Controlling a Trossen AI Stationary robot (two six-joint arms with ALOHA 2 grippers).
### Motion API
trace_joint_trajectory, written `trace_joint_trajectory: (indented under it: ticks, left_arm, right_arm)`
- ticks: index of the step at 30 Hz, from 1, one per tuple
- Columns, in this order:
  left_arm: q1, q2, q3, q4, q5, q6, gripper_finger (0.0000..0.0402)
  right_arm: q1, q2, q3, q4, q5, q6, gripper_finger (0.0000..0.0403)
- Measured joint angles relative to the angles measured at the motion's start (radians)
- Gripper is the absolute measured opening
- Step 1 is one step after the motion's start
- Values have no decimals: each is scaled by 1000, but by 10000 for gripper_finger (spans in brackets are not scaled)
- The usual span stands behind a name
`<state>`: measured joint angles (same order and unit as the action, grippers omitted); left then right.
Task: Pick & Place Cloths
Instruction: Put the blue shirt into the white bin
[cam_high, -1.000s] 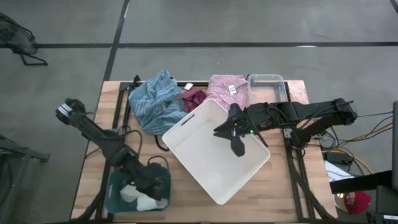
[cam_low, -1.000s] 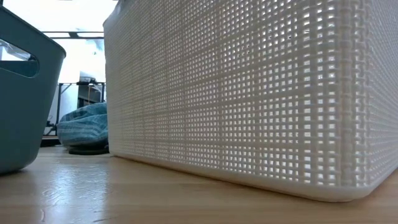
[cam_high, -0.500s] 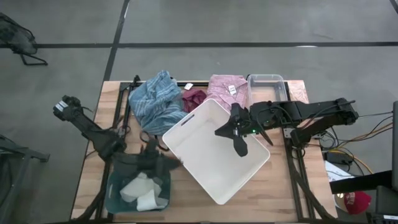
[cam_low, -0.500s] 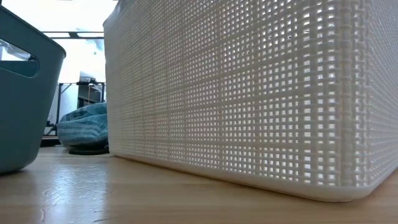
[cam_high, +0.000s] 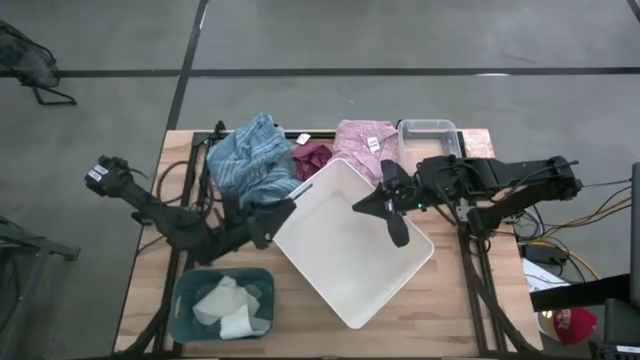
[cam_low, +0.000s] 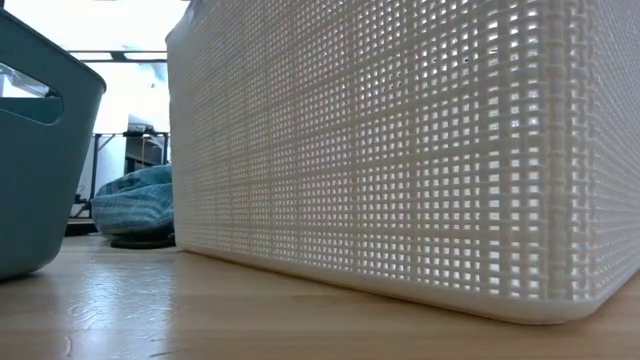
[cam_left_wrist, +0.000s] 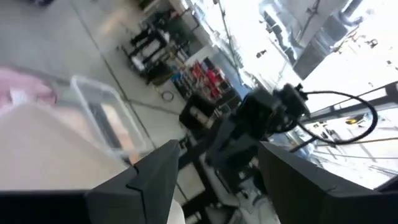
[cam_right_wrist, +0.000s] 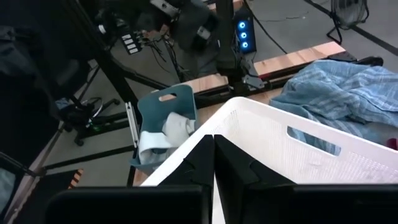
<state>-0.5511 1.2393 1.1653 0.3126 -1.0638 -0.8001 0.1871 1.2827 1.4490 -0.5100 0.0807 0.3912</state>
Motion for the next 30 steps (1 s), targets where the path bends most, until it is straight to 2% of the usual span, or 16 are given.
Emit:
trace_joint_trajectory:
  ticks: [3,11,13,19,23,26,30]
  left_arm:
    - [42,4,24,2,11,50,227]
    - [170,-11,52,0,177,170,226]
    - [197,-28,52,-18,174,210,225]
    - [295,-99,32,-168,132,191,225]
    - [377,-135,8,-306,165,179,225]
    - [472,-162,8,-491,284,79,225]
    - [636,-193,8,-766,519,-43,225]
  right_arm:
    - [0,3,0,0,0,1,8]
    - [-43,15,0,-6,1,1,8]
    - [-70,14,0,-6,1,1,8]
    - [-188,24,0,19,1,-2,19]
    - [-282,49,0,61,0,1,27]
    - [-354,64,0,56,-15,46,31]
    - [-443,87,0,59,-77,117,36]
